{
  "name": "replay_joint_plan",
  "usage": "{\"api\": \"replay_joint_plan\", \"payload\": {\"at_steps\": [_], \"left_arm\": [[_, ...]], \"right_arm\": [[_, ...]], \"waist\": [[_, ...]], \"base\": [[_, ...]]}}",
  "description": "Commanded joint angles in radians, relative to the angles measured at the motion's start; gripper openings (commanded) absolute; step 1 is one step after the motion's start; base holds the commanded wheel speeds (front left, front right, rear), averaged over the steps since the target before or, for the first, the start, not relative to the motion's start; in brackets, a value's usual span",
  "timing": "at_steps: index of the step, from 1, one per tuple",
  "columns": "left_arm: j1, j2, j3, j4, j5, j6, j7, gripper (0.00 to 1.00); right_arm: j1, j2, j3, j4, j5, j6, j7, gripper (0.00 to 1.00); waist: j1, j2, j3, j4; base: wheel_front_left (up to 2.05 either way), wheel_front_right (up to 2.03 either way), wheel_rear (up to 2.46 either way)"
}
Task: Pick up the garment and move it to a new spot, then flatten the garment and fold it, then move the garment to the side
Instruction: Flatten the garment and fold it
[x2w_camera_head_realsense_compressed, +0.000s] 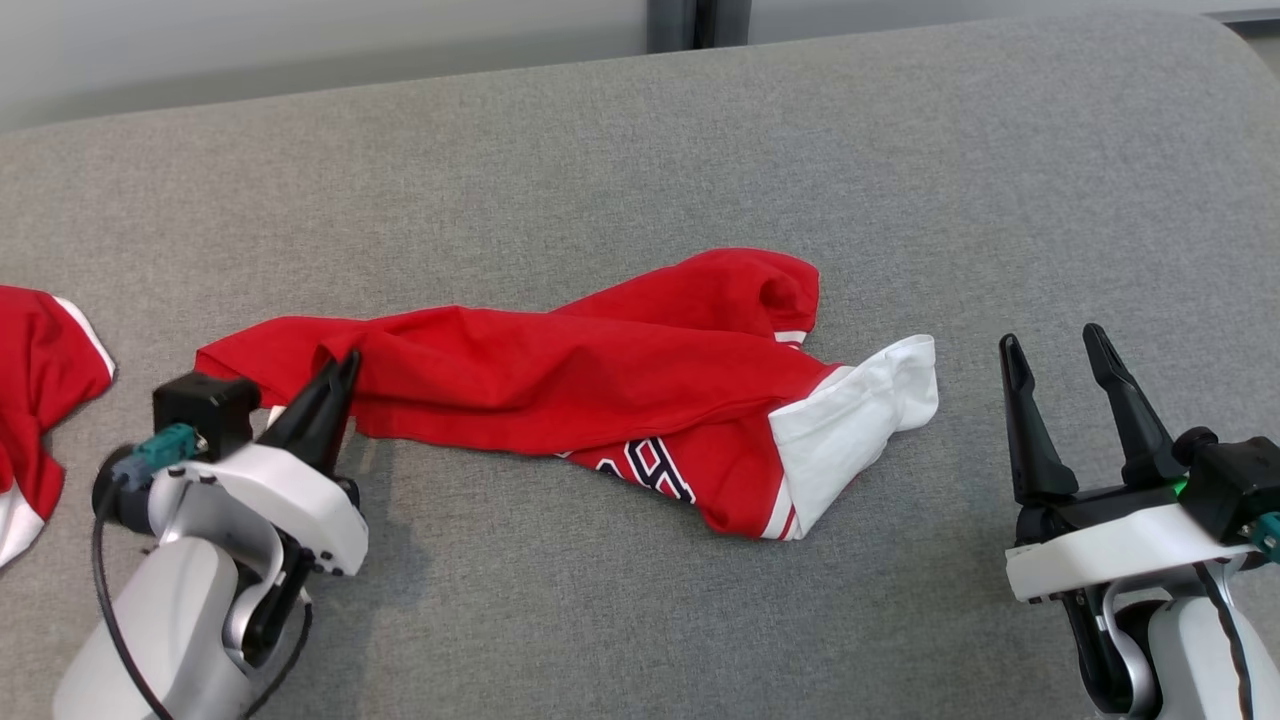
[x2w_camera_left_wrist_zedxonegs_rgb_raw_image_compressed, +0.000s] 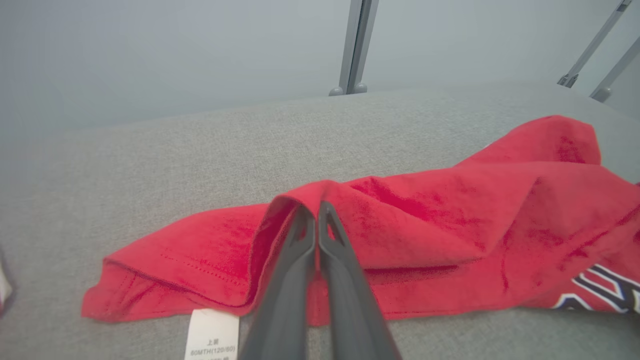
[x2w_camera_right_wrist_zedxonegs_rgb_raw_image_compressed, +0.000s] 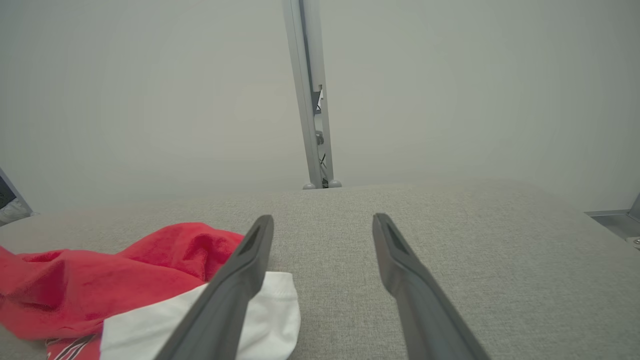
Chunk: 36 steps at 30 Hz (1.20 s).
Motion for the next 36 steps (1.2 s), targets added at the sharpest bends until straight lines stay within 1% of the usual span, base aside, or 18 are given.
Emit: {"api": "replay_joint_plan", "payload": {"at_steps": [1, 7, 10, 12, 15, 19, 20, 21, 22, 26, 29, 33, 36], "left_arm": [[-0.02, 0.01, 0.002, -0.011, 0.006, 0.005, -0.007, 0.0], [-0.049, 0.046, 0.014, -0.14, 0.031, 0.03, -0.012, 0.0], [-0.085, 0.055, 0.02, -0.167, 0.035, 0.039, 0.01, 0.0], [-0.117, 0.052, 0.024, -0.137, 0.019, 0.039, 0.038, 0.0], [-0.17, 0.037, 0.031, -0.035, -0.014, 0.019, 0.073, 0.0], [-0.237, 0.014, 0.032, 0.126, -0.049, -0.014, 0.068, 0.0], [-0.249, 0.007, 0.028, 0.162, -0.054, -0.019, 0.061, 0.12], [-0.261, 0.003, 0.028, 0.199, -0.054, -0.023, 0.052, 0.48], [-0.274, 0.001, 0.027, 0.229, -0.051, -0.024, 0.035, 1.0], [-0.299, -0.009, 0.025, 0.319, -0.035, -0.028, -0.049, 1.0], [-0.289, -0.013, 0.03, 0.347, -0.023, -0.007, -0.117, 1.0], [-0.244, -0.018, 0.051, 0.313, -0.01, 0.025, -0.177, 1.0], [-0.188, -0.022, 0.07, 0.228, 0.012, 0.044, -0.191, 1.0]], "right_arm": [[0.002, -0.005, -0.002, -0.001, -0.005, 0.0, -0.005, 1.0], [0.011, -0.005, -0.004, 0.001, 0.004, 0.0, -0.003, 1.0], [0.004, -0.004, 0.002, -0.002, 0.009, 0.0, -0.003, 1.0], [-0.008, -0.004, 0.007, -0.003, 0.01, 0.0, 0.0, 1.0], [-0.026, -0.002, 0.022, -0.002, 0.014, 0.0, -0.001, 1.0], [-0.039, 0.001, 0.04, 0.01, 0.021, 0.0, -0.011, 1.0], [-0.041, 0.002, 0.04, 0.013, 0.022, 0.0, -0.013, 1.0], [-0.042, 0.003, 0.041, 0.016, 0.022, 0.0, -0.014, 1.0], [-0.042, 0.004, 0.041, 0.019, 0.024, 0.0, -0.017, 1.0], [-0.039, 0.006, 0.037, 0.027, 0.023, 0.0, -0.024, 1.0], [-0.035, 0.007, 0.026, 0.031, 0.018, 0.0, -0.029, 1.0], [-0.03, 0.007, 0.007, 0.027, 0.006, 0.0, -0.033, 1.0], [-0.024, 0.006, -0.004, 0.022, -0.005, 0.0, -0.034, 1.0]], "waist": [[0.0, -0.0001, -0.003, 0.002], [0.0, -0.0001, -0.013, 0.005], [0.0, -0.0001, -0.007, -0.002], [0.0, -0.0001, 0.003, -0.011], [0.0, -0.0001, 0.02, -0.035], [0.0, -0.0001, 0.039, -0.065], [0.0, -0.0001, 0.042, -0.07], [0.0, -0.0001, 0.046, -0.074], [0.0, -0.0001, 0.048, -0.077], [0.0, -0.0001, 0.051, -0.081], [0.0, -0.0001, 0.048, -0.073], [0.0, -0.0001, 0.038, -0.046], [0.0, -0.0001, 0.028, -0.019]], "base": [[0.0, 0.0, 0.0], [0.0, 0.0, 0.0], [0.0, 0.0, 0.0], [0.0, 0.0, 0.0], [0.0, 0.0, 0.0], [0.0, 0.0, 0.0], [0.0, 0.0, 0.0], [0.0, 0.0, 0.0], [0.0, 0.0, 0.0], [0.0, 0.0, 0.0], [0.0, 0.0, 0.0], [0.0, 0.0, 0.0], [0.0, 0.0, 0.0]]}}
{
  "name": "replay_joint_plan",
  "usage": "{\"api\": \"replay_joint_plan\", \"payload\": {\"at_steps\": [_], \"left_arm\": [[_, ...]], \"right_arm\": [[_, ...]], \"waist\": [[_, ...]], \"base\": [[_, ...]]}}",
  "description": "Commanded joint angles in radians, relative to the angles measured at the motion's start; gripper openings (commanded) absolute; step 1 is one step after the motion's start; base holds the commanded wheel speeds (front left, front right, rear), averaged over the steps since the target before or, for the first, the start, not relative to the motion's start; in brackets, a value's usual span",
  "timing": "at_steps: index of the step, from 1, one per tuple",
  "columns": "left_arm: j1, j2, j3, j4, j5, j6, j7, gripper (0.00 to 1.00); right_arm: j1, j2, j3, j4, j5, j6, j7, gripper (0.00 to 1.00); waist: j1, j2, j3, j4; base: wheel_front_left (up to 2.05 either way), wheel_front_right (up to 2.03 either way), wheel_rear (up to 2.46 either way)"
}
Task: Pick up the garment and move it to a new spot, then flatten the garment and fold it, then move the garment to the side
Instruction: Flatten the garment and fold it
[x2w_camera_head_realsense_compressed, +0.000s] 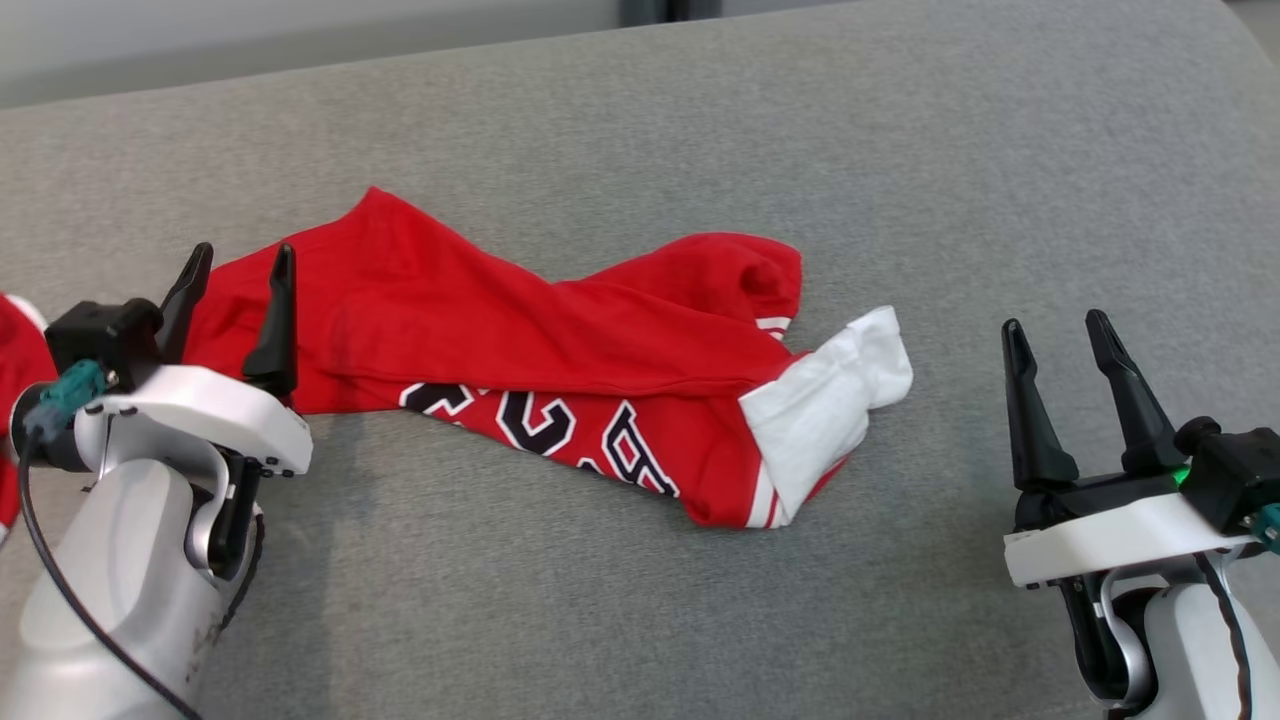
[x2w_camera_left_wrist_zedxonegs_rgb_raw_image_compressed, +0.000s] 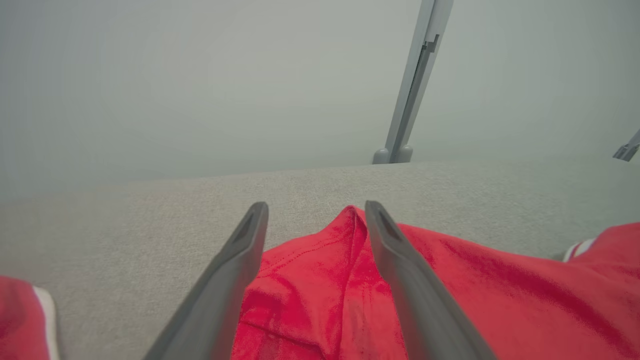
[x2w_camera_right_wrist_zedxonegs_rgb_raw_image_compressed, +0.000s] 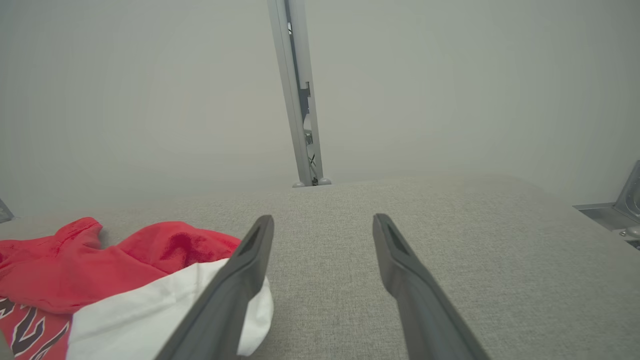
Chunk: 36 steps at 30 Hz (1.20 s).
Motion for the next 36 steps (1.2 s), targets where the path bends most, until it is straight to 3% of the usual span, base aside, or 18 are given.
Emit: {"api": "replay_joint_plan", "payload": {"at_steps": [1, 5, 13, 21, 36], "left_arm": [[0.043, 0.002, 0.023, -0.081, 0.026, 0.019, -0.007, 1.0], [0.197, 0.0, 0.096, -0.315, 0.084, 0.055, -0.007, 1.0], [0.389, 0.0, 0.142, -0.508, 0.128, 0.097, -0.008, 1.0], [0.518, 0.008, 0.131, -0.57, 0.126, 0.129, 0.02, 1.0], [0.553, 0.015, 0.105, -0.615, 0.127, 0.155, 0.078, 1.0]], "right_arm": [[0.008, -0.006, -0.01, -0.007, -0.013, 0.0, -0.004, 1.0], [0.013, -0.014, -0.022, -0.014, -0.025, 0.0, 0.009, 1.0], [0.031, -0.022, -0.025, -0.014, -0.029, 0.0, 0.026, 1.0], [0.079, -0.033, -0.03, -0.013, -0.024, 0.0, 0.048, 1.0], [0.114, -0.035, -0.03, -0.033, -0.013, 0.0, 0.073, 1.0]], "waist": [[0.0, 0.0, -0.012, 0.028], [0.0, 0.0, -0.03, 0.065], [0.0, 0.0, -0.067, 0.093], [0.0, 0.0, -0.12, 0.098], [0.0, 0.0, -0.161, 0.099]], "base": [[0.0, 0.0, 0.0], [0.0, 0.0, 0.0], [0.0, 0.0, 0.0], [0.0, 0.0, 0.0], [0.0, 0.0, 0.0]]}}
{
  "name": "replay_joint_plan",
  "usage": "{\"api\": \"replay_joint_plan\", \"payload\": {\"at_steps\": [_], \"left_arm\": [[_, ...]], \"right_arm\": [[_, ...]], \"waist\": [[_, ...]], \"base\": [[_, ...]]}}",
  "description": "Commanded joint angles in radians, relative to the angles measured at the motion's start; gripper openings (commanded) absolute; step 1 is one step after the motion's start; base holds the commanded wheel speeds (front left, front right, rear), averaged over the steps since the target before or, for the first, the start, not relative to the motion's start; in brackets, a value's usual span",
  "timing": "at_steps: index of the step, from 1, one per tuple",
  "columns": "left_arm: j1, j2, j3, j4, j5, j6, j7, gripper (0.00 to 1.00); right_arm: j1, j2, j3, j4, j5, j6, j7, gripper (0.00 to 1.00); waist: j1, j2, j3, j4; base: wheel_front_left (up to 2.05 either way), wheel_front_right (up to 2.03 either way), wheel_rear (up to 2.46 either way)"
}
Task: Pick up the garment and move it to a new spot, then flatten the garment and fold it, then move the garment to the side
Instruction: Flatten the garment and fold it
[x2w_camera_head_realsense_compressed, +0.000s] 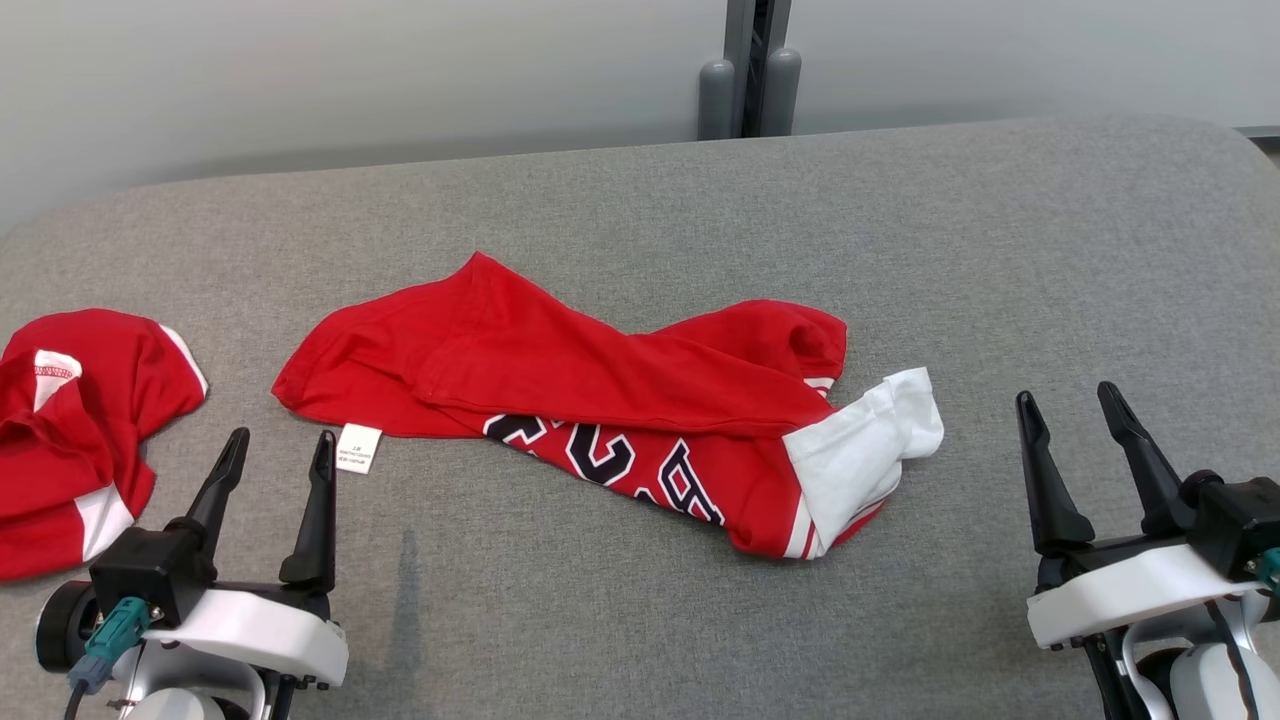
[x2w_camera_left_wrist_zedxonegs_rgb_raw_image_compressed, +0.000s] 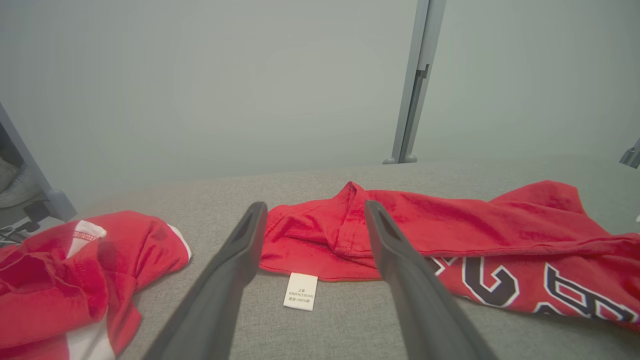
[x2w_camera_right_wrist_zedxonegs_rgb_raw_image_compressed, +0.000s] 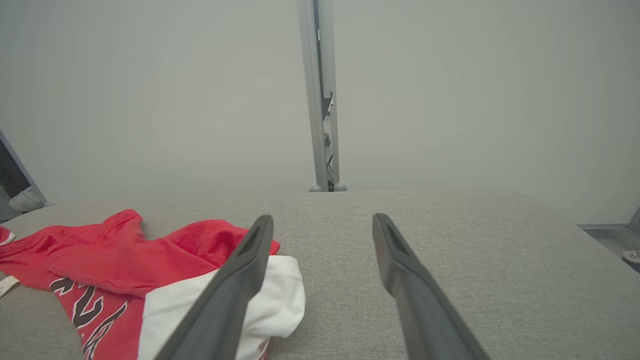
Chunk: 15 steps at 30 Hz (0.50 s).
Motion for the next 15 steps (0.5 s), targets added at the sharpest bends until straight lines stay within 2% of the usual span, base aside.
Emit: {"api": "replay_joint_plan", "payload": {"at_steps": [1, 4, 7, 13, 15], "left_arm": [[0.003, 0.006, 0.001, -0.008, 0.0, 0.008, 0.004, 1.0], [-0.007, 0.008, -0.003, -0.02, -0.003, 0.005, 0.011, 1.0], [-0.048, 0.015, -0.015, -0.024, -0.007, -0.017, 0.034, 1.0], [-0.19, 0.022, -0.083, 0.048, -0.043, -0.114, 0.168, 1.0], [-0.215, 0.023, -0.094, 0.069, -0.045, -0.13, 0.194, 1.0]], "right_arm": [[0.005, -0.004, 0.0, -0.005, 0.006, 0.0, 0.002, 1.0], [0.004, -0.005, 0.003, -0.005, 0.009, 0.0, 0.0, 1.0], [-0.002, -0.002, 0.006, -0.007, 0.01, 0.0, -0.001, 1.0], [-0.023, 0.003, 0.022, -0.008, 0.013, 0.0, -0.009, 1.0], [-0.026, 0.004, 0.024, -0.007, 0.014, 0.0, -0.01, 1.0]], "waist": [[0.0, 0.0, -0.001, 0.001], [0.0, 0.0, -0.002, -0.001], [0.0, 0.0, 0.0, -0.005], [0.0, 0.0, 0.031, -0.035], [0.0, 0.0, 0.039, -0.042]], "base": [[0.0, 0.0, 0.0], [0.0, 0.0, 0.0], [0.0, 0.0, 0.0], [0.0, 0.0, 0.0], [0.0, 0.0, 0.0]]}}
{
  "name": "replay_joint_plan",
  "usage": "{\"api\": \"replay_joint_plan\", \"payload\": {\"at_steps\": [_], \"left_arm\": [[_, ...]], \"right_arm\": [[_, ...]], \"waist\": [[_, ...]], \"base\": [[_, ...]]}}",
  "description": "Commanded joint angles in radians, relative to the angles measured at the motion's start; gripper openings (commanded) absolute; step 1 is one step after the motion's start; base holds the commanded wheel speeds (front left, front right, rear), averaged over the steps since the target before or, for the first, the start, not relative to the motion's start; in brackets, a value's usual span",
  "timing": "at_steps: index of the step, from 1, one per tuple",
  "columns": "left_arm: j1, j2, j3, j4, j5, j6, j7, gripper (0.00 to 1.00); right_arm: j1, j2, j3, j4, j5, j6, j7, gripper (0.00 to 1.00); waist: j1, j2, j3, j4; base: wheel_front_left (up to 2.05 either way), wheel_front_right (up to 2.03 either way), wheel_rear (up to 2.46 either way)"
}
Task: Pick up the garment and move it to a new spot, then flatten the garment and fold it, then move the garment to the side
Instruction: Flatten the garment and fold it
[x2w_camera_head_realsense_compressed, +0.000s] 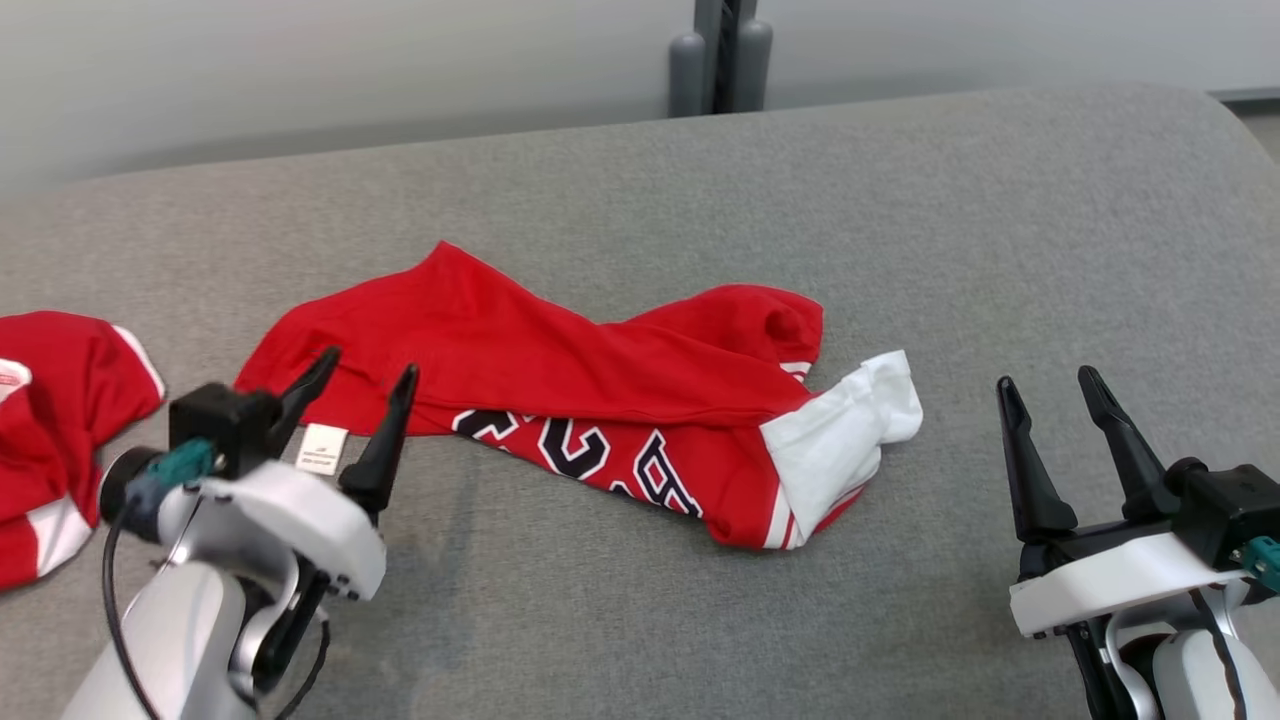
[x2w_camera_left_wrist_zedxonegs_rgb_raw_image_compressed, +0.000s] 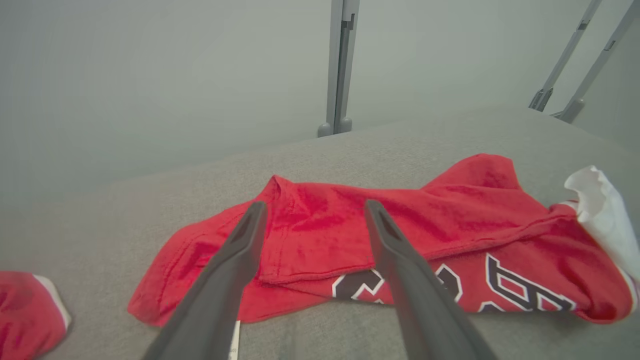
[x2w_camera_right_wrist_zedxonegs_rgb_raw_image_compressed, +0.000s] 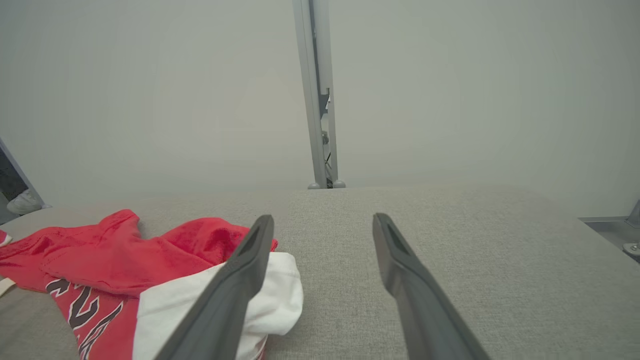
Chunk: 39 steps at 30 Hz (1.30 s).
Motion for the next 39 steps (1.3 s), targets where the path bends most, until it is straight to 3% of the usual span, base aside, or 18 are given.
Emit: {"api": "replay_joint_plan", "payload": {"at_steps": [1, 9, 14, 22, 23, 24, 25, 26, 39], "left_arm": [[-0.023, 0.001, 0.0, 0.012, -0.009, -0.01, 0.009, 1.0], [-0.167, 0.006, -0.02, 0.259, -0.075, -0.071, 0.107, 1.0], [-0.213, 0.014, -0.026, 0.383, -0.101, -0.09, 0.085, 1.0], [-0.256, 0.014, -0.06, 0.47, -0.132, -0.103, 0.04, 1.0], [-0.26, 0.015, -0.068, 0.476, -0.132, -0.104, 0.034, 0.87], [-0.263, 0.015, -0.076, 0.481, -0.134, -0.103, 0.03, 0.52], [-0.266, 0.013, -0.084, 0.485, -0.138, -0.104, 0.024, 0.32], [-0.27, 0.014, -0.092, 0.487, -0.137, -0.104, 0.02, 0.02], [-0.277, 0.04, -0.152, 0.467, -0.103, -0.088, -0.073, 0.0]], "right_arm": [[-0.009, -0.001, 0.001, 0.0, 0.005, 0.0, -0.007, 1.0], [-0.043, 0.013, 0.018, 0.017, 0.006, 0.0, -0.031, 1.0], [-0.059, 0.018, 0.018, 0.029, 0.002, 0.0, -0.042, 1.0], [-0.077, 0.025, 0.015, 0.043, -0.001, 0.0, -0.055, 1.0], [-0.079, 0.026, 0.016, 0.044, -0.001, 0.0, -0.057, 1.0], [-0.079, 0.026, 0.017, 0.047, -0.002, 0.0, -0.057, 1.0], [-0.079, 0.026, 0.017, 0.049, -0.002, 0.0, -0.058, 1.0], [-0.081, 0.026, 0.017, 0.05, -0.002, 0.0, -0.059, 1.0], [-0.077, 0.024, 0.004, 0.057, -0.001, 0.0, -0.054, 1.0]], "waist": [[0.0, 0.0, 0.016, -0.016], [0.0, 0.0, 0.093, -0.071], [0.0, 0.0, 0.125, -0.088], [0.0, 0.0, 0.143, -0.084], [0.0, 0.0, 0.144, -0.084], [0.0, 0.0, 0.144, -0.083], [0.0, 0.0, 0.144, -0.082], [0.0, 0.0, 0.144, -0.081], [0.0, 0.0, 0.13, -0.059]], "base": [[0.0, 0.0, 0.0], [0.0, 0.0, 0.0], [0.0, 0.0, 0.0], [0.0, 0.0, 0.0], [0.0, 0.0, 0.0], [0.0, 0.0, 0.0], [0.0, 0.0, 0.0], [0.0, 0.0, 0.0], [0.0, 0.0, 0.0]]}}
